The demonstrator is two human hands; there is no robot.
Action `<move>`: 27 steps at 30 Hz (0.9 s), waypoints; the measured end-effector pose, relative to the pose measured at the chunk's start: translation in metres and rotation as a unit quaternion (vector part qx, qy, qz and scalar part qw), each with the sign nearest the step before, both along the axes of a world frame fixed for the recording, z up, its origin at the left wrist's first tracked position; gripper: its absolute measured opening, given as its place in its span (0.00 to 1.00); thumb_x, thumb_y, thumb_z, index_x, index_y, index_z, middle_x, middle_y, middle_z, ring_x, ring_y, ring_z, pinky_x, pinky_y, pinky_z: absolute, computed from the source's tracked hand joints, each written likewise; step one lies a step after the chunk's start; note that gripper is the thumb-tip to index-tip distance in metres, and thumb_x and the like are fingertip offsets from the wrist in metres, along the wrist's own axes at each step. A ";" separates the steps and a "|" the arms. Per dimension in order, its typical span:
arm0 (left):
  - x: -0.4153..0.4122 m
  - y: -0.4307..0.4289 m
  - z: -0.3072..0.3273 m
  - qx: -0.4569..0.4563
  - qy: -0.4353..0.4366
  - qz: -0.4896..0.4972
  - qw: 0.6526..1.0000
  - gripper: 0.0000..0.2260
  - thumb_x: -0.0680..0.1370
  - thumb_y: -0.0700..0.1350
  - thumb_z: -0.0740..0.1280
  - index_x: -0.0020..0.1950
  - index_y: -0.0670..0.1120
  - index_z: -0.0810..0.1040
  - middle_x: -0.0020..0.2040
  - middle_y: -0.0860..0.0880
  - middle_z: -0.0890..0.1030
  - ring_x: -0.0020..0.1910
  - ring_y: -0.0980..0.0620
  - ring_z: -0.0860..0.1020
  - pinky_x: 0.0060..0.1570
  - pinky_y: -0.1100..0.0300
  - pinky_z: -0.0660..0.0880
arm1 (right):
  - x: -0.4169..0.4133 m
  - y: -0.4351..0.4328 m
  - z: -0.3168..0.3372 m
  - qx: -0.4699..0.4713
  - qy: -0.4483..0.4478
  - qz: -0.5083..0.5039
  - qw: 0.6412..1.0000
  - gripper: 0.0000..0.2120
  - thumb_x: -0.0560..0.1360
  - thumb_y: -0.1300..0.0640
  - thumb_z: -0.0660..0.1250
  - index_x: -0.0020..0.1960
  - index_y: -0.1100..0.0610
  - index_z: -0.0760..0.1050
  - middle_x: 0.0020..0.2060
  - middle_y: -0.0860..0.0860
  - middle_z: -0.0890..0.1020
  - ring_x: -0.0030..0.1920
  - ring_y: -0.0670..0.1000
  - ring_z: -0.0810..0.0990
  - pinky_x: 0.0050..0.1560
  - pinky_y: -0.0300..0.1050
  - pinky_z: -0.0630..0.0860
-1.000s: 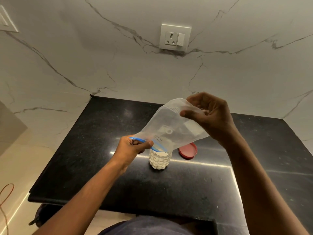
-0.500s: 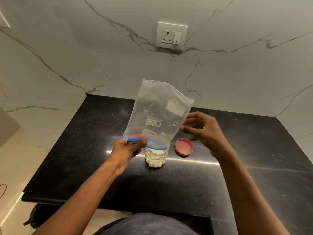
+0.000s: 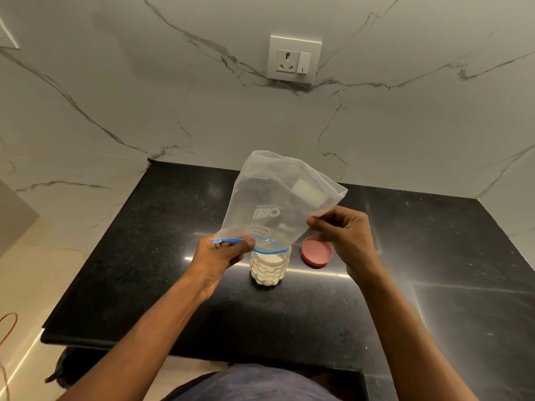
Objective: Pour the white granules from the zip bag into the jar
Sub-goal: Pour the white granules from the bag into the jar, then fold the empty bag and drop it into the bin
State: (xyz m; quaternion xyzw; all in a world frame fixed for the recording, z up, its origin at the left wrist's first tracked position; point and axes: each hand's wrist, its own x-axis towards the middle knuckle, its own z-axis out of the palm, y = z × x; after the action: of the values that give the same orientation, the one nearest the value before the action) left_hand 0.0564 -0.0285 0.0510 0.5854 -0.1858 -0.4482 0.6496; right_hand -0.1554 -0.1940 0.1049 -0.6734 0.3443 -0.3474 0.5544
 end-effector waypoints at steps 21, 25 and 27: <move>0.018 -0.033 0.096 -0.092 -0.216 -0.023 0.972 0.12 0.76 0.54 0.72 0.55 0.49 0.86 0.49 0.54 0.89 0.51 0.55 0.87 0.46 0.65 0.82 | 0.001 0.008 -0.016 0.135 0.096 -0.015 0.986 0.18 0.76 0.44 0.73 0.50 0.60 0.84 0.40 0.56 0.89 0.33 0.53 0.87 0.31 0.42 0.82; 0.025 -0.043 0.120 -0.091 -0.336 -0.029 0.937 0.10 0.79 0.54 0.70 0.54 0.50 0.86 0.46 0.52 0.87 0.49 0.54 0.86 0.48 0.60 0.84 | 0.000 0.017 0.000 -0.010 0.211 -0.030 0.977 0.20 0.75 0.41 0.73 0.39 0.58 0.84 0.29 0.53 0.85 0.25 0.48 0.81 0.28 0.41 0.78; 0.029 -0.044 0.130 -0.096 -0.431 -0.008 0.897 0.12 0.81 0.53 0.70 0.56 0.47 0.86 0.44 0.49 0.86 0.43 0.50 0.83 0.45 0.56 0.83 | 0.003 0.024 0.021 -0.159 0.157 -0.074 0.972 0.15 0.76 0.44 0.75 0.38 0.54 0.83 0.27 0.51 0.83 0.27 0.47 0.80 0.30 0.41 0.77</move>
State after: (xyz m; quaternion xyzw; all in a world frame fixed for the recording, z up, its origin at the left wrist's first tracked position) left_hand 0.0851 -0.0721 0.1813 0.6548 -0.4945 -0.1371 0.5549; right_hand -0.1525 -0.1699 0.1258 -0.7718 0.4159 -0.3281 0.3518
